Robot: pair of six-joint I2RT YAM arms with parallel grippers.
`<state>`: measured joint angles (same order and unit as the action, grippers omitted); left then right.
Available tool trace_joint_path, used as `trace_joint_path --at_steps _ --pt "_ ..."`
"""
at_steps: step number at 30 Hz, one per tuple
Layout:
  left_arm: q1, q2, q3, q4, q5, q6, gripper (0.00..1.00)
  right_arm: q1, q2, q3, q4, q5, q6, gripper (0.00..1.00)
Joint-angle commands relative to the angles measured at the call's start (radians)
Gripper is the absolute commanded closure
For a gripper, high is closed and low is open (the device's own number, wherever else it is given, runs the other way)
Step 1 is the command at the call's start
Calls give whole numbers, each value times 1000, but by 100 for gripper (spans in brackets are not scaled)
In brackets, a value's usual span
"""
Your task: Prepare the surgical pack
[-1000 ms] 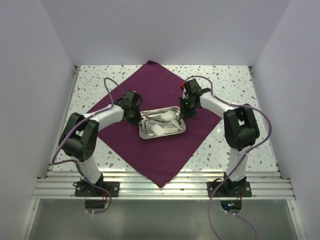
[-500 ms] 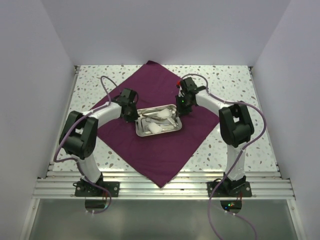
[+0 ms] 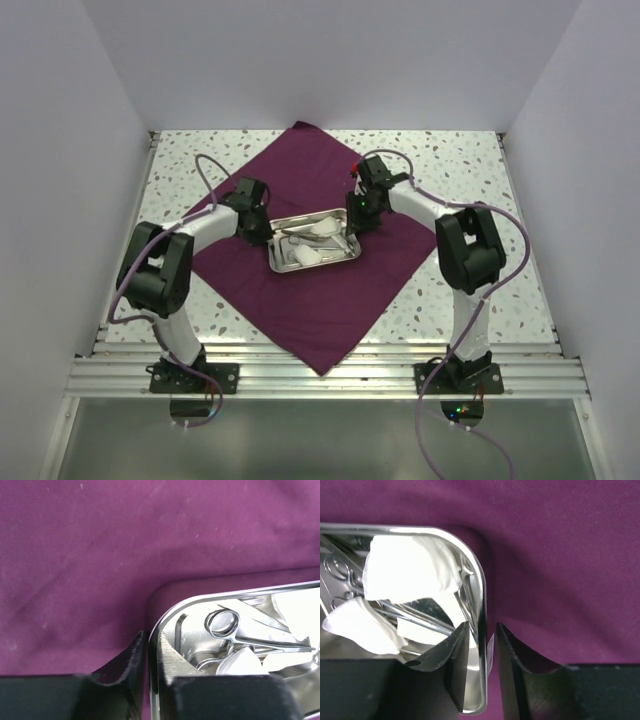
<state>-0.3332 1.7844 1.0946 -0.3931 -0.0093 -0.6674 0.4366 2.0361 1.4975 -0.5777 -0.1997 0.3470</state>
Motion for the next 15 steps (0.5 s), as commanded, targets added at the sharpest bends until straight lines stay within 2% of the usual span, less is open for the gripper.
trace_joint_path --at_steps 1,2,3,4,5,6,9,11,12,14,15 --pt "23 -31 -5 82 29 -1 79 7 -13 36 -23 31 -8 63" --pt "25 -34 -7 86 29 2 69 8 -31 44 -36 48 -17 60" --pt "26 -45 -9 88 28 5 66 7 -40 52 -57 78 -22 56" --pt "28 -52 -10 86 28 8 62 8 -56 66 -68 100 -26 43" --pt "29 -59 -13 91 28 6 56 5 -69 69 -77 118 -35 36" --pt "36 -75 -19 91 31 8 53 5 -103 78 -99 165 -39 25" --pt "46 -115 -33 86 42 15 46 5 -183 96 -172 219 -55 1" --pt "49 -178 -44 48 26 32 45 5 -256 63 -207 270 -65 1" --pt "51 -207 -53 39 14 40 45 5 -351 -19 -214 273 -68 1" --pt "51 -278 -90 13 12 64 45 4 -471 -130 -202 203 -40 1" --pt "51 -345 -104 7 26 69 46 1 -522 -239 -176 148 -37 1"
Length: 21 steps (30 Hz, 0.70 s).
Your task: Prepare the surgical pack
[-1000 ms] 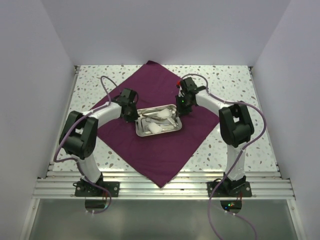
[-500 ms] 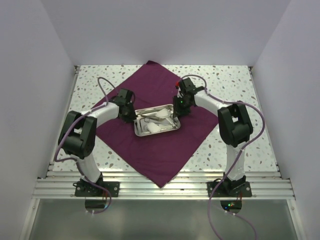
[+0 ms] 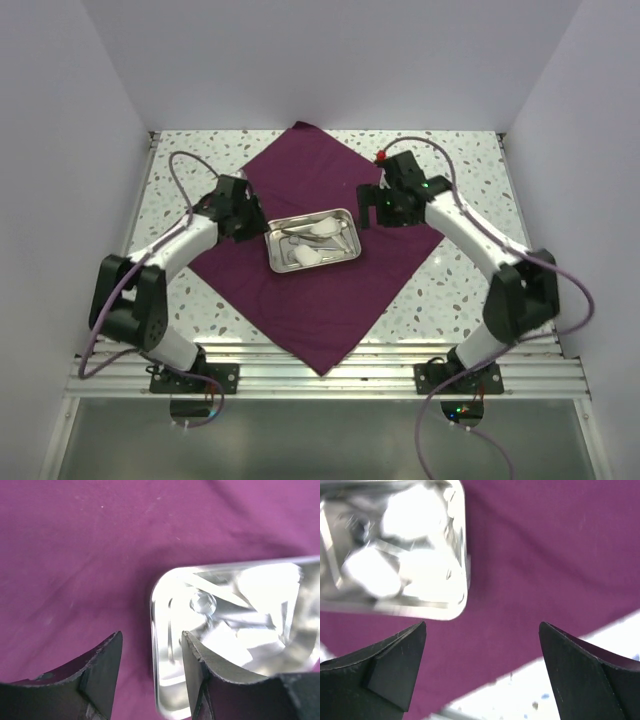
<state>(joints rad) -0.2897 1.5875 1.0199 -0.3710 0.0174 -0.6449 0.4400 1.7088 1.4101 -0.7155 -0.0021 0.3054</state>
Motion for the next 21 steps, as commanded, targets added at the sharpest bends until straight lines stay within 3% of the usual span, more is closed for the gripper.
trace_joint_path --at_steps 1,4,5,6,8,14,17,21 --pt "7 -181 -44 -26 16 47 46 -3 -295 -193 -42 -108 9 1" --pt "3 -312 -118 -34 93 34 47 0 -440 -359 -79 -243 125 1" --pt "-2 -377 -160 -29 116 28 47 15 -489 -420 -24 -350 161 1" --pt "-9 -405 -181 -26 154 24 47 31 -532 -539 0 -363 191 1" --pt "-34 -463 -219 -28 176 10 48 71 -639 -624 1 -342 265 2" --pt "-54 -569 -316 -17 245 -38 50 158 -911 -904 118 -381 512 17" --pt "-55 -586 -336 -5 266 -45 50 178 -951 -1033 224 -441 641 28" --pt "-57 -577 -336 -6 274 -39 50 293 -945 -1068 255 -377 715 27"
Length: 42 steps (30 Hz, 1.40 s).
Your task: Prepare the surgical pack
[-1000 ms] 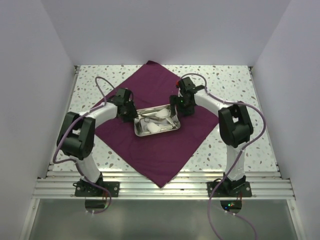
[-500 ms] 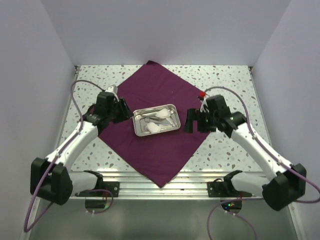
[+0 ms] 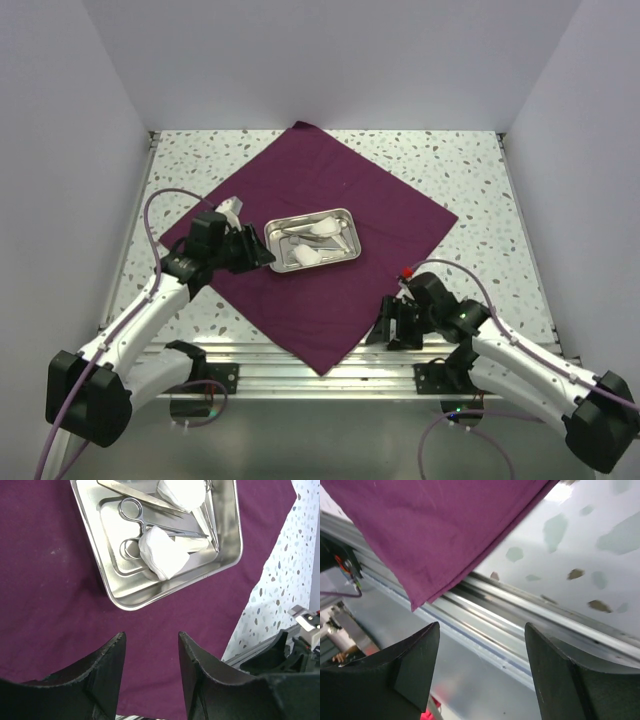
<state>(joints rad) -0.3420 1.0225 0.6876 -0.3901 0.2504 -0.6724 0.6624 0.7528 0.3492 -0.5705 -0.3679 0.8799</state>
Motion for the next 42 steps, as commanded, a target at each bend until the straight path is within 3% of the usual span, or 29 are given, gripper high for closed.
trace_joint_path --at_steps 1,5,7,11,21,25,36,38,42 --pt "-5 -7 -6 17 44 -13 50 101 22 -10 144 -11 166 27" --pt "-5 -4 -7 23 49 -18 51 173 46 -16 197 62 247 22" --pt "-5 -9 -10 23 46 -16 51 190 49 -44 294 60 334 22" --pt "-6 -9 -5 17 46 -12 51 224 108 -62 328 96 395 23" --pt "-6 -19 9 4 38 -10 51 330 229 -95 512 199 556 28" --pt "-6 -16 21 -6 38 -4 51 347 250 -110 566 247 631 37" --pt "-6 -19 41 -23 36 10 51 453 422 -55 664 325 686 41" --pt "-5 -16 38 -20 33 11 51 459 444 -35 679 334 686 48" --pt "-6 -4 41 -33 3 28 51 460 444 25 664 346 636 79"
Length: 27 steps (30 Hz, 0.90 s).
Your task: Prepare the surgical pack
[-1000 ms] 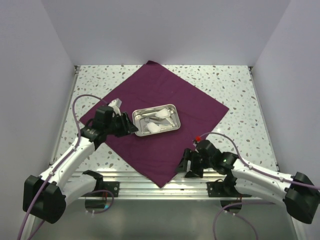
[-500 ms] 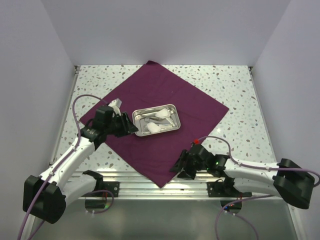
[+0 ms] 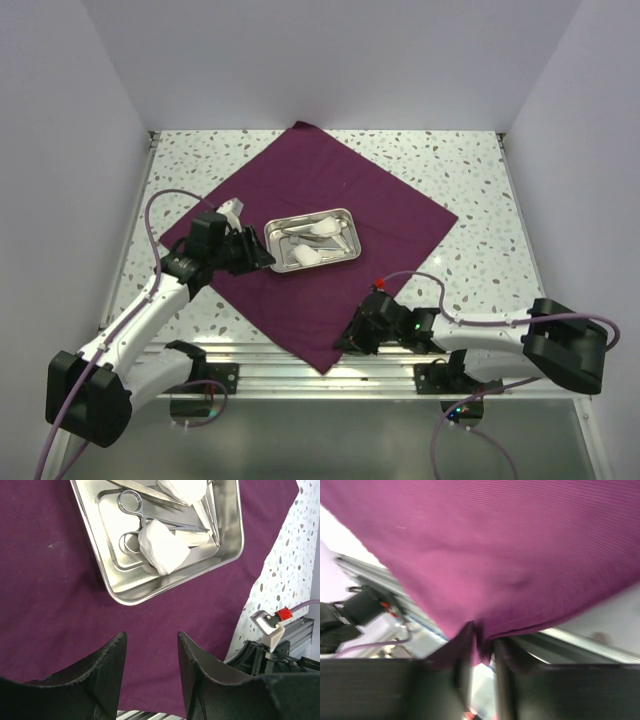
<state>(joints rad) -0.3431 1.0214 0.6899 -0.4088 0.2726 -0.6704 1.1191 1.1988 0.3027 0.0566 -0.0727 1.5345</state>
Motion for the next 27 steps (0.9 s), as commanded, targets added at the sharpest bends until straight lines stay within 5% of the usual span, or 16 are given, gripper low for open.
trace_joint_path --at_steps 1,5,9,18,27 --pt "-4 -3 40 -18 -27 29 51 4 -5 107 19 48 -34 82" --pt "-4 0 42 -22 -73 37 51 4 7 199 -43 16 -111 100" --pt "-4 6 49 -19 -108 31 51 -27 19 274 -54 -7 -196 100" --pt "-4 57 122 -24 -144 29 51 -329 39 383 -179 -153 -367 100" --pt "-4 120 142 -2 -177 26 51 -464 269 651 -227 -325 -527 100"
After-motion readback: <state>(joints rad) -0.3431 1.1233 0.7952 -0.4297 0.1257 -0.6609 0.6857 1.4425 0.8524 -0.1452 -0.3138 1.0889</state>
